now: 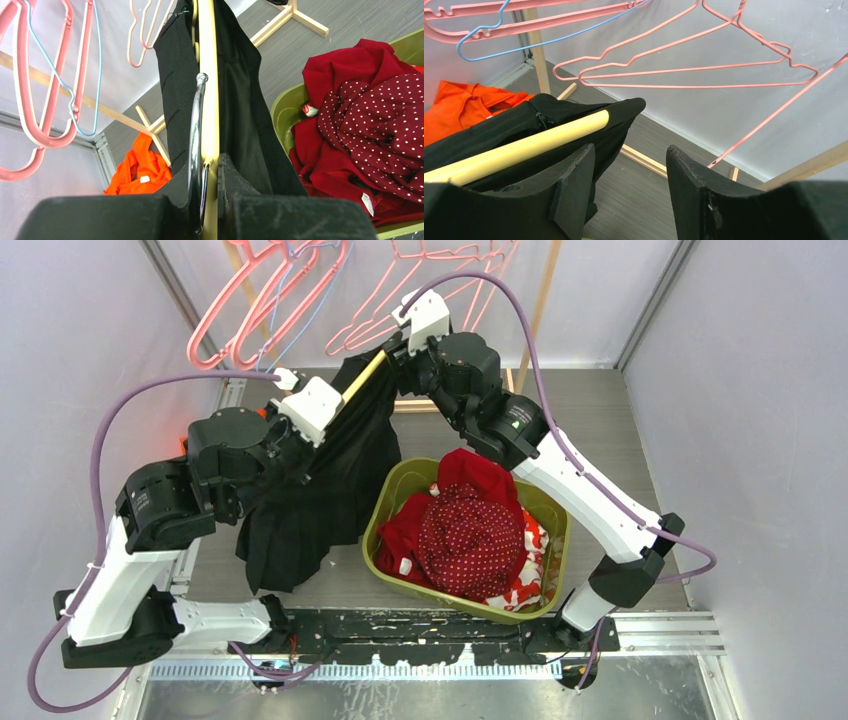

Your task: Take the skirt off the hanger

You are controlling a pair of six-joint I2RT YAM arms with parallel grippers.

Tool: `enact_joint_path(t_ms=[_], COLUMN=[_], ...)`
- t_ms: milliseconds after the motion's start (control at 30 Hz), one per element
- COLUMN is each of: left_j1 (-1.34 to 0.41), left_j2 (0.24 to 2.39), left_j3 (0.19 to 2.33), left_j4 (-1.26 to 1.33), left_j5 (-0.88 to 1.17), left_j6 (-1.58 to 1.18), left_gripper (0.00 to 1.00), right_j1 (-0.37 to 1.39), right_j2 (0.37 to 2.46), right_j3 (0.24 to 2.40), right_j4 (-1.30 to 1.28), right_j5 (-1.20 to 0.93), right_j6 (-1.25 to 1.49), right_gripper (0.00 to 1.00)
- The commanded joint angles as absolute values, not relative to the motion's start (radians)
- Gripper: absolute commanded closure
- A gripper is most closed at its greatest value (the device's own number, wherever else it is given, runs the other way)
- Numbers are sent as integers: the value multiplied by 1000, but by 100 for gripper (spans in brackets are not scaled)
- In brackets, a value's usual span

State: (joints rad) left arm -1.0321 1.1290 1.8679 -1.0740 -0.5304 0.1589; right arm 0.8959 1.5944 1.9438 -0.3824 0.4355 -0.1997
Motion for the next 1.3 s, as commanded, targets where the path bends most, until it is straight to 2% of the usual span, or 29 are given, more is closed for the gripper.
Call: enact_joint_path(t_ms=[0, 1267], left_j1=[-1034, -1032], left_j2=[1103, 1101], left_j3=[1910, 1847], left_j4=[-976, -961], left_j5=[-552, -542], left_j6=[161, 169], left_gripper=[100, 100], right_j1=[902, 902], right_j2=[1592, 1597], right_j3=[1976, 2022], right_j4=[-313, -327], right_j5=[451, 413], right_j6=[-196, -150], right_gripper=[41, 41])
